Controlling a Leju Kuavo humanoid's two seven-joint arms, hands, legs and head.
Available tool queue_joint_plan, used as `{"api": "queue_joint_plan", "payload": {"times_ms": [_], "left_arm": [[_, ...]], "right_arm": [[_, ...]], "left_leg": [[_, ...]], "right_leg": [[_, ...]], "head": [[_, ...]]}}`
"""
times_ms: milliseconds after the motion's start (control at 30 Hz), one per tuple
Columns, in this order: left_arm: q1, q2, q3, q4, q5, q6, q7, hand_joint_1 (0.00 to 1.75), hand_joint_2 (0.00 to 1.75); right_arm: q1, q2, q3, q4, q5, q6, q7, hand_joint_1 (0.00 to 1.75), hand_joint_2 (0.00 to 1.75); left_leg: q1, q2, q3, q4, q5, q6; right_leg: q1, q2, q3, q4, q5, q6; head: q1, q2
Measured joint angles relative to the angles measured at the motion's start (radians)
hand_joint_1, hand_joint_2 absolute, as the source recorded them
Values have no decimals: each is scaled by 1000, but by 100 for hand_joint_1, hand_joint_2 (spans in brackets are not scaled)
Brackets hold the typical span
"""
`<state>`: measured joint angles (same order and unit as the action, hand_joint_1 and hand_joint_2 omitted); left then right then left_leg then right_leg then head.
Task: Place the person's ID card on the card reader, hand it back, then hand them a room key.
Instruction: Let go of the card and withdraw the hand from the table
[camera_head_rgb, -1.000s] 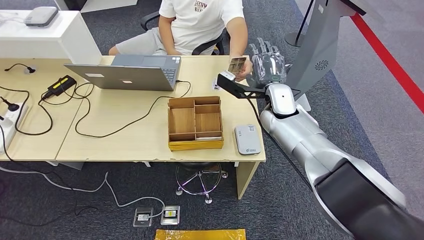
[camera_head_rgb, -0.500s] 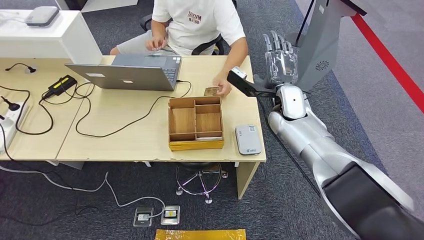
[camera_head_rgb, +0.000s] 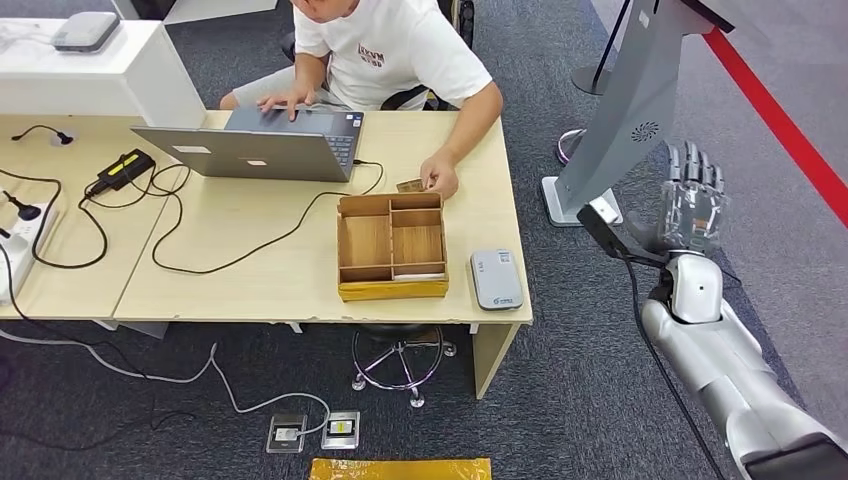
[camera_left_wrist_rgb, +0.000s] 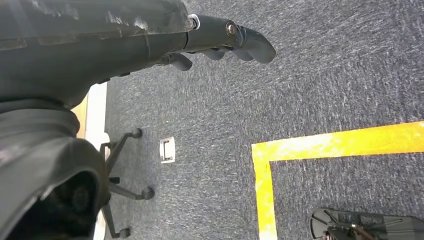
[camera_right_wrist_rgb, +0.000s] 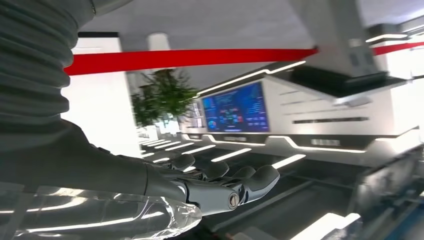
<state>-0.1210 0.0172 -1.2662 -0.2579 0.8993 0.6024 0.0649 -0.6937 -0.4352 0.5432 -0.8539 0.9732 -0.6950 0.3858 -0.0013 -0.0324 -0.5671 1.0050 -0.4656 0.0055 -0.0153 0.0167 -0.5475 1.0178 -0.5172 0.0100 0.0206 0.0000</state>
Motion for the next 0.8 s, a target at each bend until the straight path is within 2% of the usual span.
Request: {"api": "queue_joint_plan", "payload": {"times_ms": [133,267,433,800], "left_arm": [[0,-5,8,0,14,14,-7,0,0],[3,-9,19,0,27,24,-18,0,0],[2,-16,31,0,34,26,-24,0,0],[0,-20,40,-2,35,28,-25,0,0]], "right_arm": [[125,-44,-140,-42,3,0,-10,0,175],[230,-52,-288,-49,10,0,-87,0,175],[320,-31,-484,-30,35,1,-167,0,175],[391,45,-725,84,91,2,-267,0,175]], "left_leg": [[0,0,0,0,-1,-1],[0,1,0,-1,-1,-1],[0,0,-1,-1,-1,-1],[0,2,-1,-1,-1,-1]], "right_leg": [[0,0,0,0,0,0],[0,1,0,0,0,0],[0,0,-1,0,0,0],[0,1,-1,0,0,0]], "head": [[0,0],[0,0],[0,0],[0,0]]}}
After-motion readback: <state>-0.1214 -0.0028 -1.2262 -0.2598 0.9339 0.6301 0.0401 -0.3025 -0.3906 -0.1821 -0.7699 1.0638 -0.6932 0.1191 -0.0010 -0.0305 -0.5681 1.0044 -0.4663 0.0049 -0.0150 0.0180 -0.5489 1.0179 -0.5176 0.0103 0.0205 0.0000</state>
